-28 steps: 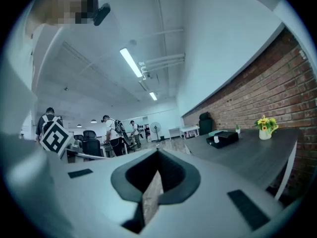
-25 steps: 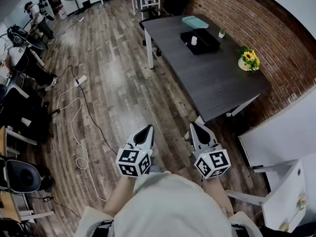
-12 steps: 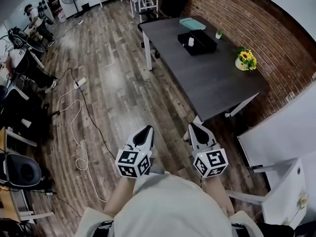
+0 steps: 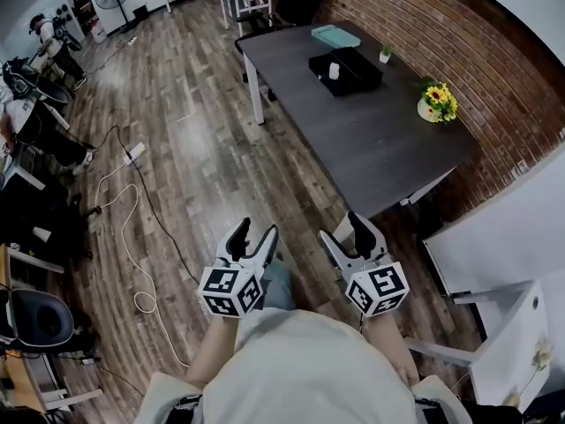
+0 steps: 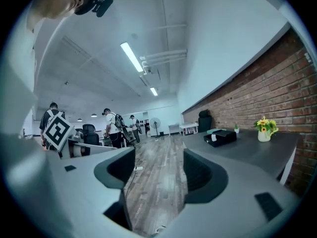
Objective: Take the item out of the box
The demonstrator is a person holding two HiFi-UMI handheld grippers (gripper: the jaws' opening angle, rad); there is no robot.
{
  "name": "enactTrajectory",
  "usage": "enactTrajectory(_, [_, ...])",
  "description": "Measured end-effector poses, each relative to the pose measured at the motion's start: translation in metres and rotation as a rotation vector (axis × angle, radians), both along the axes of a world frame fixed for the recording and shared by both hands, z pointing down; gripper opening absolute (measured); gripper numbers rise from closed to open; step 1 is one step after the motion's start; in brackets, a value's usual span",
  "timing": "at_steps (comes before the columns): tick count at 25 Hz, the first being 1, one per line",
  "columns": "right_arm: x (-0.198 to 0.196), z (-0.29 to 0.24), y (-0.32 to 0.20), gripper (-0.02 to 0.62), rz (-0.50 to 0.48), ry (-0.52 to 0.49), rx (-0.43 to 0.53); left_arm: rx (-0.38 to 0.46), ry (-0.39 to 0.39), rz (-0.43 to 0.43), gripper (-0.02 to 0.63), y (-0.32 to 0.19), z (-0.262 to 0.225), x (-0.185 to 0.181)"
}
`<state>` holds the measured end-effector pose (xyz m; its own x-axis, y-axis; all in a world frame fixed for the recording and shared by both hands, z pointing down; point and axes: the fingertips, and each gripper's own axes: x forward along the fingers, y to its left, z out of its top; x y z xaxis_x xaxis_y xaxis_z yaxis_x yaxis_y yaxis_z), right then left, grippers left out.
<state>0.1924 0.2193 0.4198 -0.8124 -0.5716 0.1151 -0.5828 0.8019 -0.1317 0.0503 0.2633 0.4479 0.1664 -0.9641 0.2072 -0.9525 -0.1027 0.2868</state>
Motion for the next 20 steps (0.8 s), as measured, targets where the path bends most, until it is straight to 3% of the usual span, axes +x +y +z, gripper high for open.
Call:
enactTrajectory(7, [-0.029,0.003,-0.064,0.348,0.015,-0.011,-0.013,-0.006,-0.005,0.045,0.304,-0.068,0.005,-0.026])
enactTrajectory(20, [-0.125,-0.016,-0.195,0.35,0.076,-0.016,-0.004,0.001,0.016,0.095,0.319,-0.199,-0.004,-0.124])
